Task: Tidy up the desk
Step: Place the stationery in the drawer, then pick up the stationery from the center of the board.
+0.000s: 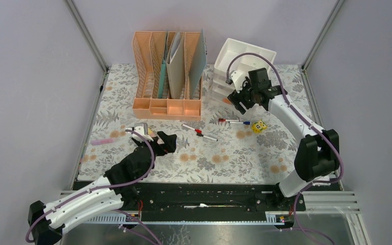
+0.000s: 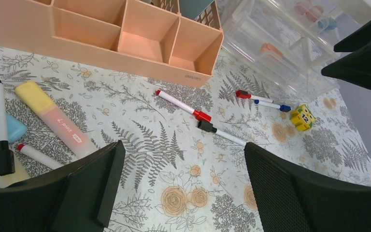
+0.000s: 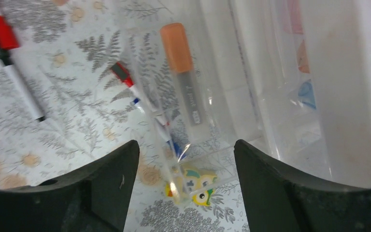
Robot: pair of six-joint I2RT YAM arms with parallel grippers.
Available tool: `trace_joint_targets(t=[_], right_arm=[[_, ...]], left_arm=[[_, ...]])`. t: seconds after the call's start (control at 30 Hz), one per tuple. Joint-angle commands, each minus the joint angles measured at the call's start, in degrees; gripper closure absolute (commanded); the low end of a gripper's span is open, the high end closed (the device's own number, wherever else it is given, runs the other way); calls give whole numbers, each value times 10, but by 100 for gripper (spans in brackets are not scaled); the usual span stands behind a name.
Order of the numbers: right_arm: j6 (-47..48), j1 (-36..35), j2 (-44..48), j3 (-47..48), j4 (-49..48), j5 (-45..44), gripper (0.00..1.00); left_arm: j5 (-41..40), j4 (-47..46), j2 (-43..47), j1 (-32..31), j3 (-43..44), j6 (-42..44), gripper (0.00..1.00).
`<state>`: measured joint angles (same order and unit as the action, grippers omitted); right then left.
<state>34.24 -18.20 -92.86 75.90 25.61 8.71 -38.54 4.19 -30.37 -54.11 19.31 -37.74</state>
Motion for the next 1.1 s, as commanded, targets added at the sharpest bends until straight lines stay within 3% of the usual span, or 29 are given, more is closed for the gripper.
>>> trace_joint_targets(t=[0.0,0.2,0.4,0.77,1.07], right_arm=[[-18,1,80,-6,32,125,18],[-16,2,174,-85,44,288,7],[-1,4,238,-160,33,369,0],[5,11,247,-191,24,405,0],[4,11,246,-192,23,385,0]], left_arm=[[15,25,13,3,-5,-34,1],[36,92,26,3,1,-78,1],[38,166,24,4,19,-123,1],[41,307,-49,4,95,-182,1],[13,346,-124,9,117,-240,1]])
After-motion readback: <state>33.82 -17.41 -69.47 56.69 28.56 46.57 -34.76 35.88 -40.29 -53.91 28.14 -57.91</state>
